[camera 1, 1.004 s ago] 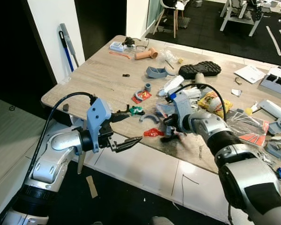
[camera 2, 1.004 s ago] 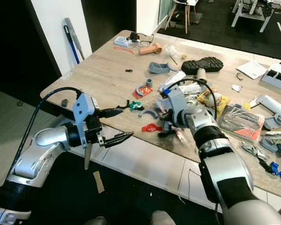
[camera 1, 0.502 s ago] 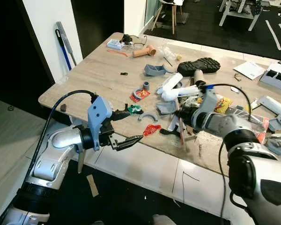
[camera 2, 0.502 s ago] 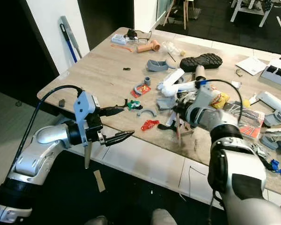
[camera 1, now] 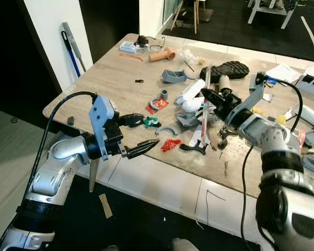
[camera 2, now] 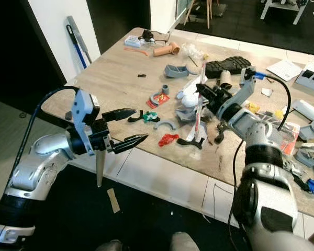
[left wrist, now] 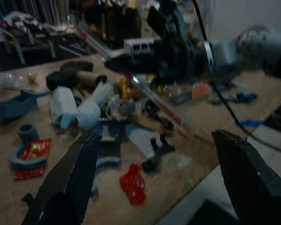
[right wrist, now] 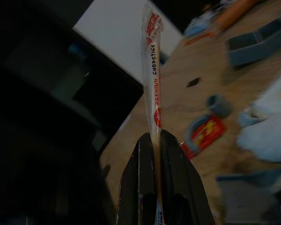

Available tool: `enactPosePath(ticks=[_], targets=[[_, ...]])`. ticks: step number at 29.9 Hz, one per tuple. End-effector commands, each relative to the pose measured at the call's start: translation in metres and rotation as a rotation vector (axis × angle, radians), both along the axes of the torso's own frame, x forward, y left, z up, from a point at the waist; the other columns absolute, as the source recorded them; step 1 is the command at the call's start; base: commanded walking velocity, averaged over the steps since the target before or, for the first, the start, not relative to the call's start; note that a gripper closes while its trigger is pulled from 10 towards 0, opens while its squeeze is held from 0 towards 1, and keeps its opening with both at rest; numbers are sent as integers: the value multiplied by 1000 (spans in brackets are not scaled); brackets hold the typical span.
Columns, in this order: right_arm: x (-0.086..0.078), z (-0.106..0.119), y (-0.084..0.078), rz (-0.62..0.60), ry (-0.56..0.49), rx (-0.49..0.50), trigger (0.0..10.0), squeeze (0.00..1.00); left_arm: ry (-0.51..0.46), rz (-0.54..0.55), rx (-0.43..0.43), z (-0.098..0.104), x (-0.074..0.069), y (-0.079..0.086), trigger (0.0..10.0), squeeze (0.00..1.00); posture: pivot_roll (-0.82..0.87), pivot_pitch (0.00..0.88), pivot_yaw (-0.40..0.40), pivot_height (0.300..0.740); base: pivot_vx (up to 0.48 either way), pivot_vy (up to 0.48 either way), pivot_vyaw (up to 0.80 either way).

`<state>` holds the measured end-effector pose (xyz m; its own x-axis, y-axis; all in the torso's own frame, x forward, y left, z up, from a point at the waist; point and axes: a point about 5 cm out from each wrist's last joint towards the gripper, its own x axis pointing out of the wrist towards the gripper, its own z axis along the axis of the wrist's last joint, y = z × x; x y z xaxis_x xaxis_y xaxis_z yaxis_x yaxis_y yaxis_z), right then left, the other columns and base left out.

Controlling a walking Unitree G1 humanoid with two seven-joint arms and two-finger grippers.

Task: Picking trash to rubbish bin

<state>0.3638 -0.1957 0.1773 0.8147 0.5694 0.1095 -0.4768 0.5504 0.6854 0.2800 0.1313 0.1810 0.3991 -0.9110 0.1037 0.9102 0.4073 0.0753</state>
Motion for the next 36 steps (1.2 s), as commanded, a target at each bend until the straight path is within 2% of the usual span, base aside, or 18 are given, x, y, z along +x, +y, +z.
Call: enactPosePath(ticks=[1, 2, 4, 7, 9, 12, 13, 18, 19, 21, 26, 27, 30, 36], targets=[[-6, 7, 7, 64, -63, 5, 10000, 0, -9, 4, -38, 5, 0, -1, 10000, 0, -94, 0, 5, 740, 0, 0, 0], [-13, 10, 12, 116, -116, -10, 10000, 0, -2, 20, -60, 6, 0, 0, 10000, 0, -93, 0, 5, 740, 0, 0, 0], [-29, 17, 19, 190, -240, 27, 10000, 0, 24, 48, -104, 4, -1, 3, 10000, 0, -93, 0, 7, 740, 0, 0, 0], [-32, 17, 19, 192, -263, 1, 10000, 0, 46, 52, -116, 1, -3, 5, 10000, 0, -94, 0, 9, 740, 0, 0, 0], [-34, 16, 20, 166, -318, -52, 10000, 0, 66, 68, -123, -2, -5, 9, 10000, 0, -93, 0, 10, 740, 0, 0, 0], [-35, 10, 22, 155, -315, -106, 10000, 0, 100, 106, -122, -9, -5, 17, 10000, 0, -86, 0, 10, 740, 0, 0, 0], [-35, 8, 23, 141, -315, -130, 10000, 0, 122, 150, -114, -14, -3, 26, 10000, 0, -84, 0, 11, 740, -255, 0, 0], [-34, 6, 24, 110, -317, -174, 10000, 0, 149, 222, -100, -21, 0, 41, 10000, 0, -79, 0, 12, 740, -273, 0, 0], [-34, 4, 26, 104, -321, -208, 10000, 0, 154, 260, -93, -23, 1, 48, 10000, 0, -74, 0, 10, 740, -296, 0, 0], [-35, 3, 30, 99, -335, -238, 10000, 0, 158, 283, -91, -24, 2, 52, 10000, 0, -71, 0, 10, 740, -302, 0, 0], [-34, 0, 36, 79, -344, -266, 10000, 0, 162, 290, -97, -25, 3, 50, 10000, 0, -69, 0, 10, 740, -309, 0, 0], [-33, -6, 41, 70, -329, -312, 10000, 0, 165, 277, -106, -25, 3, 41, 10000, 0, -71, 0, 11, 740, -319, 0, 0], [-32, -13, 45, 61, -326, -365, 10000, 0, 169, 272, -110, -28, 6, 34, 10000, 0, -73, 0, 13, 740, -322, 0, 0], [-28, -22, 43, -1, -306, -450, 10000, 0, 185, 298, -112, -34, 10, 33, 10000, 0, -75, 0, 15, 740, -326, 0, 0]])
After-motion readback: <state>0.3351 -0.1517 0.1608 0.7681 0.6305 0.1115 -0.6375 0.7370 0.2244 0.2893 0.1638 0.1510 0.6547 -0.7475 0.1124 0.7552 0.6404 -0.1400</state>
